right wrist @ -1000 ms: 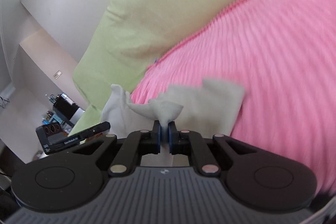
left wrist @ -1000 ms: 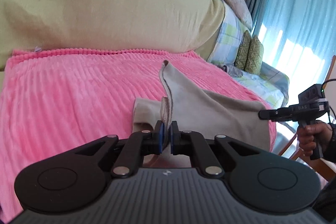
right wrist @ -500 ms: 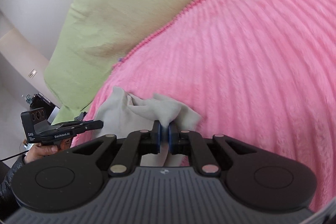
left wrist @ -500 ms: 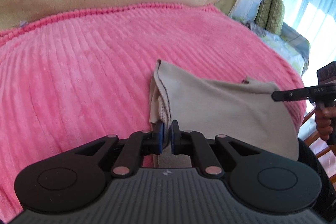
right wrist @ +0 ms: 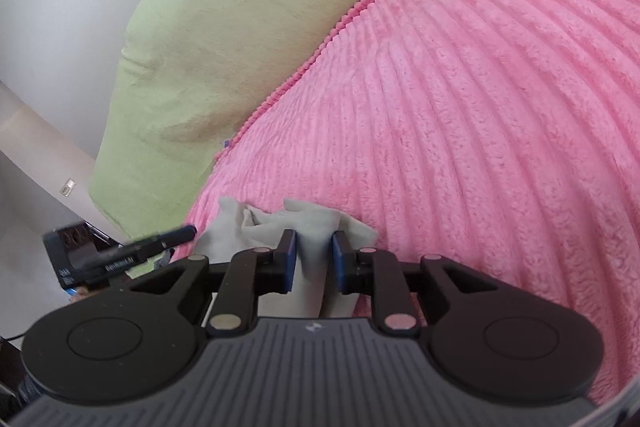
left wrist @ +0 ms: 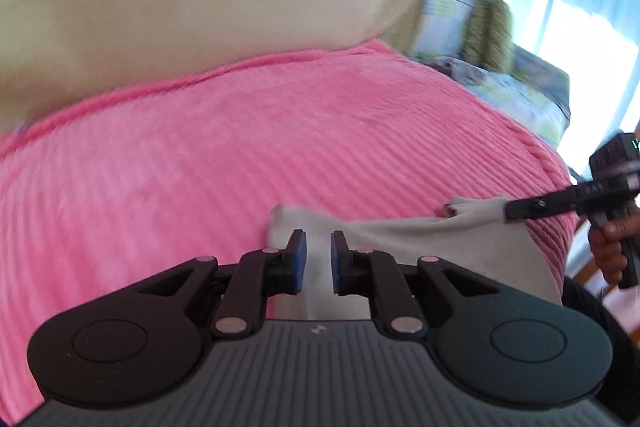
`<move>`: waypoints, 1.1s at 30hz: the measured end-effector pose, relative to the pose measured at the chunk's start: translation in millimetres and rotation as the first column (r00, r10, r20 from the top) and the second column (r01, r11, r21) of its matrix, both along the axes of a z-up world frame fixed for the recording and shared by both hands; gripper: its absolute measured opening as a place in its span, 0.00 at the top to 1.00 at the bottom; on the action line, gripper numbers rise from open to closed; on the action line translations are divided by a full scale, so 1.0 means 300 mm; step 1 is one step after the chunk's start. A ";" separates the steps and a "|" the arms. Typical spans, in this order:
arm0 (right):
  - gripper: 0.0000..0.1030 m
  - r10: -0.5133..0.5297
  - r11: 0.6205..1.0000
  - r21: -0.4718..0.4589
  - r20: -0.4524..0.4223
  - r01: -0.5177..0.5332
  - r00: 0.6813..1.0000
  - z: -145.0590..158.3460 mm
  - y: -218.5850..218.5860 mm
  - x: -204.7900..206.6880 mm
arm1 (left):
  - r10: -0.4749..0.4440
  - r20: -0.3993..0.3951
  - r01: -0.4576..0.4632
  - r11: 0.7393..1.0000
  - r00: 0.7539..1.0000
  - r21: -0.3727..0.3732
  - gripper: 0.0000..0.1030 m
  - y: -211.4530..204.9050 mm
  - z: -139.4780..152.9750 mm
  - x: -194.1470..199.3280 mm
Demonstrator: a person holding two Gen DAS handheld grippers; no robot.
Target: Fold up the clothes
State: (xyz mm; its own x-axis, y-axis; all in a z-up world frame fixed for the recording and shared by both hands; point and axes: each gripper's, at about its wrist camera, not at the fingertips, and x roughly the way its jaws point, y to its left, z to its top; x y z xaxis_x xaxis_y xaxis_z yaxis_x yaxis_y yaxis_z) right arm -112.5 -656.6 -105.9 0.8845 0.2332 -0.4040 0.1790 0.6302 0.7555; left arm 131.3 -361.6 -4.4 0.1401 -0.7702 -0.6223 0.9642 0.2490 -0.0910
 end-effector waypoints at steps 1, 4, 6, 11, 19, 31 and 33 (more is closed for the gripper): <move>0.86 -0.017 1.000 -0.025 -0.012 0.017 1.000 0.005 0.006 -0.007 | -0.043 0.024 0.043 0.999 0.999 0.008 0.81 -0.030 0.001 -0.017; 0.92 -0.047 0.998 -0.042 -0.009 0.047 0.999 0.012 0.014 -0.024 | -0.199 0.123 0.191 0.979 0.972 0.077 0.66 -0.149 -0.016 -0.080; 0.93 -0.058 0.997 -0.050 -0.003 0.058 0.998 0.015 0.020 -0.034 | -0.266 0.160 0.249 0.961 0.951 0.119 0.66 -0.196 -0.035 -0.100; 0.94 -0.089 0.996 -0.027 0.005 0.089 0.996 -0.006 0.031 -0.056 | -0.403 0.230 0.360 0.909 0.886 0.209 0.67 -0.255 -0.083 -0.120; 0.95 -0.113 0.994 0.000 -0.016 0.113 0.993 -0.057 0.036 -0.072 | -0.359 0.233 0.321 0.929 0.904 0.184 0.99 -0.324 -0.106 -0.109; 0.89 -0.155 0.971 -0.182 0.021 0.156 0.988 0.061 0.074 -0.123 | 0.027 0.160 -0.036 0.998 0.987 0.054 0.96 0.023 -0.014 0.043; 0.89 -0.097 0.962 -0.251 0.048 0.106 0.994 0.107 0.121 -0.086 | 0.041 0.140 -0.050 0.997 0.989 0.058 0.94 0.047 -0.031 0.038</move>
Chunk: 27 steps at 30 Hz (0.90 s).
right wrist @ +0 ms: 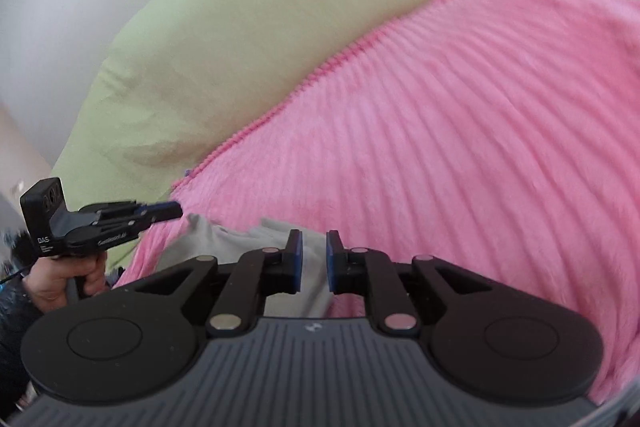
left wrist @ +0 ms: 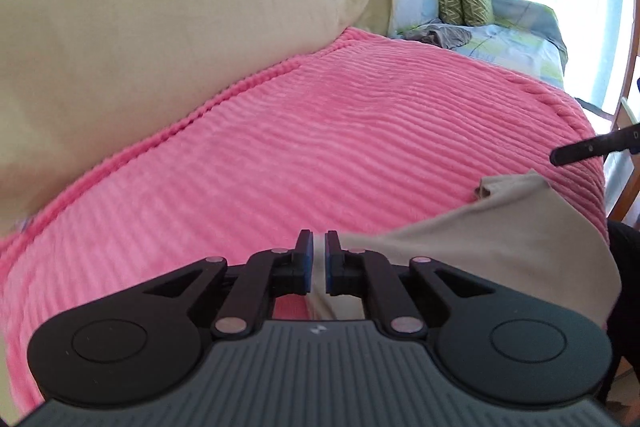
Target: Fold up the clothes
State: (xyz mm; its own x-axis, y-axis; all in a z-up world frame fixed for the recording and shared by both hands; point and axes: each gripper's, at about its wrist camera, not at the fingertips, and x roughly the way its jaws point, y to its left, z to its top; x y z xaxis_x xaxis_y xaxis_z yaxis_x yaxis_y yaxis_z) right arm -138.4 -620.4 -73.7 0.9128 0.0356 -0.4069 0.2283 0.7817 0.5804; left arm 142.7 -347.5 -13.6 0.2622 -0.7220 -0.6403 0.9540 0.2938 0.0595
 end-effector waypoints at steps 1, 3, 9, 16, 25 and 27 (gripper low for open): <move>0.89 0.033 0.999 -0.031 0.003 -0.033 0.999 0.014 0.022 0.025 | 0.022 -0.004 -0.022 1.000 1.000 0.014 0.94 0.007 -0.023 -0.006; 0.84 0.096 0.990 -0.098 -0.003 -0.096 0.995 0.036 0.069 0.083 | 0.042 -0.020 -0.042 0.999 0.999 0.022 0.91 0.008 -0.048 -0.007; 0.79 0.245 0.937 -0.241 -0.055 -0.251 0.968 0.078 0.181 0.299 | 0.082 -0.057 -0.083 0.997 0.995 -0.012 0.55 0.000 -0.071 -0.016; 0.78 0.286 0.873 -0.367 -0.146 -0.320 0.947 0.077 0.248 0.433 | 0.069 -0.046 -0.072 0.996 0.997 -0.056 0.61 -0.015 -0.064 -0.013; 0.78 0.294 0.869 -0.357 -0.186 -0.343 0.938 0.035 0.248 0.438 | 0.079 -0.116 -0.079 0.997 0.990 -0.001 0.63 -0.007 -0.103 0.003; 0.78 0.294 0.868 -0.357 -0.191 -0.345 0.937 0.031 0.248 0.438 | 0.084 -0.134 -0.087 0.996 0.987 -0.014 0.66 0.002 -0.100 0.008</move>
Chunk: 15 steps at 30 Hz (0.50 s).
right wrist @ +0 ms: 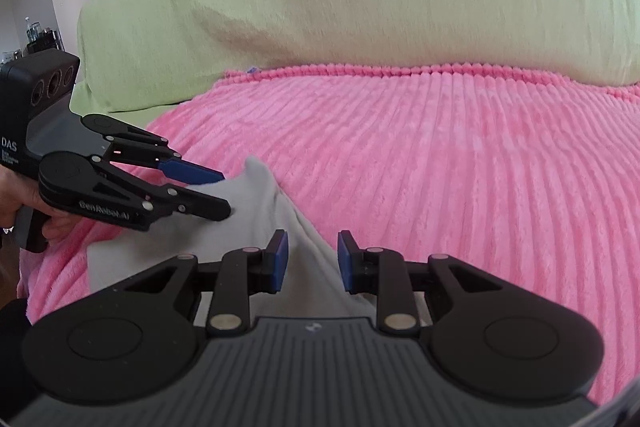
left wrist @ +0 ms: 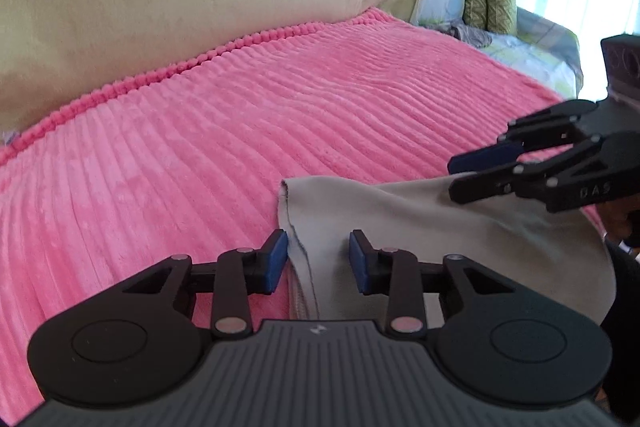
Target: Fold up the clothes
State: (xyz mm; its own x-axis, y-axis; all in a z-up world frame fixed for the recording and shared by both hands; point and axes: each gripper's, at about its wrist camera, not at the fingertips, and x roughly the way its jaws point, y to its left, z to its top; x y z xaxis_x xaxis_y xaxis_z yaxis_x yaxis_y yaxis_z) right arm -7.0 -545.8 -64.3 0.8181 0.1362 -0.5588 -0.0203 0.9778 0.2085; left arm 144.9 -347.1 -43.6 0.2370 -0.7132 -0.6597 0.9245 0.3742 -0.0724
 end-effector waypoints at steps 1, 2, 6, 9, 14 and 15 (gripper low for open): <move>0.78 0.001 1.000 -0.005 -0.001 -0.001 1.000 -0.001 0.001 -0.001 | 0.003 -0.001 -0.003 1.000 1.000 -0.004 0.66 0.003 0.003 0.001; 0.78 0.001 1.000 -0.010 -0.001 -0.001 1.000 0.000 0.003 0.000 | 0.004 0.004 -0.004 1.000 1.000 -0.006 0.66 0.004 0.006 0.000; 0.78 0.004 0.999 -0.031 0.009 -0.004 1.000 0.008 0.008 0.008 | 0.026 0.047 -0.025 0.999 0.999 -0.034 0.66 0.018 0.034 -0.012; 0.78 0.008 0.999 -0.041 0.012 -0.007 1.000 0.008 0.012 0.009 | 0.012 0.022 -0.011 0.999 1.000 -0.040 0.66 0.015 0.035 -0.014; 0.78 0.024 0.998 -0.053 0.000 -0.024 1.000 -0.001 0.021 0.011 | 0.014 -0.010 -0.014 1.000 1.000 0.008 0.66 -0.001 0.008 -0.016; 0.78 0.025 0.998 -0.055 -0.002 -0.025 1.000 -0.002 0.022 0.011 | 0.019 -0.021 -0.019 1.000 1.000 0.010 0.66 -0.002 0.008 -0.015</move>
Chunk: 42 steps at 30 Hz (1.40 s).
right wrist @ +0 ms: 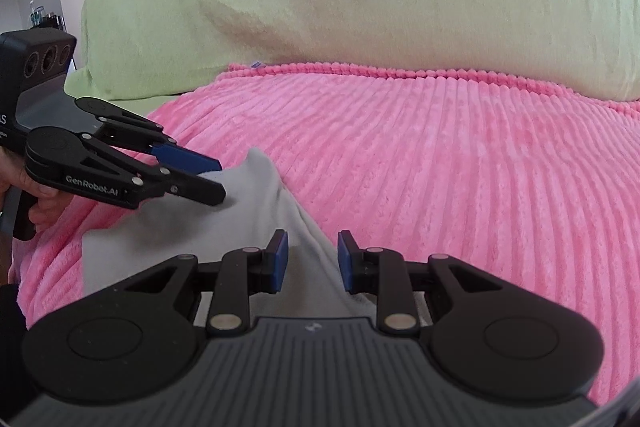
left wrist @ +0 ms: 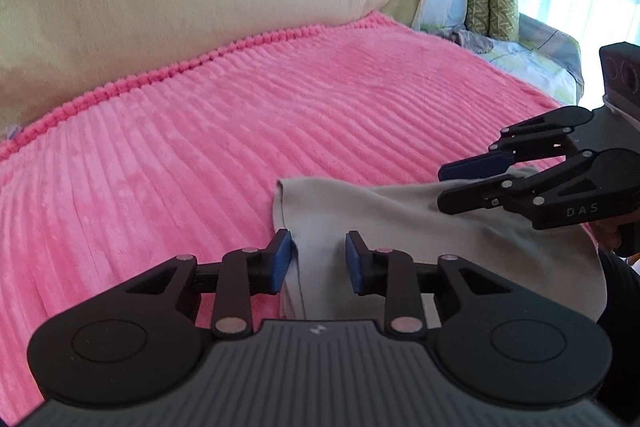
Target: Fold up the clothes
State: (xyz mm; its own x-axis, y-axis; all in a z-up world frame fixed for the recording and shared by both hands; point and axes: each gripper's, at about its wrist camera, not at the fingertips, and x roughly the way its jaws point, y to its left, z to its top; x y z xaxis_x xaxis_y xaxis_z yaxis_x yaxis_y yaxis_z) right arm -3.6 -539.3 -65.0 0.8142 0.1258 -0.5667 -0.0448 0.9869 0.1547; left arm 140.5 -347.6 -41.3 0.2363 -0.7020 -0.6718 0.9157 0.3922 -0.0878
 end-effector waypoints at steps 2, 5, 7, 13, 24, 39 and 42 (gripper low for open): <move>0.78 0.002 1.000 -0.006 -0.004 -0.002 1.000 -0.004 0.001 0.001 | 0.010 -0.023 -0.010 1.000 1.000 0.003 0.66 -0.002 -0.001 0.003; 0.78 0.002 1.000 -0.011 -0.001 -0.002 1.000 -0.001 -0.001 0.003 | 0.014 -0.060 -0.014 1.000 0.998 0.003 0.78 -0.004 0.010 0.010; 0.78 0.002 1.000 -0.010 0.001 -0.002 1.000 0.001 -0.001 0.006 | 0.030 -0.073 -0.030 1.000 0.997 0.001 0.90 0.000 0.010 0.016; 0.98 -0.014 1.000 -0.005 -0.011 0.014 1.000 -0.004 -0.009 0.019 | 0.091 -0.087 -0.097 0.993 0.992 -0.064 0.98 0.048 0.031 0.033; 0.96 -0.151 0.988 -0.043 0.003 0.151 0.989 -0.017 -0.071 -0.005 | 0.241 -0.076 -0.245 0.968 0.967 -0.046 0.87 0.111 0.005 0.090; 0.91 -0.067 0.996 -0.057 0.031 0.069 0.997 -0.029 0.035 -0.166 | 0.018 -0.024 -0.018 1.000 1.000 -0.005 0.91 -0.110 -0.029 -0.025; 0.93 -0.103 0.992 -0.074 0.039 0.105 0.994 -0.034 -0.005 -0.173 | 0.114 0.020 -0.114 0.993 0.993 0.018 0.91 -0.085 -0.026 0.040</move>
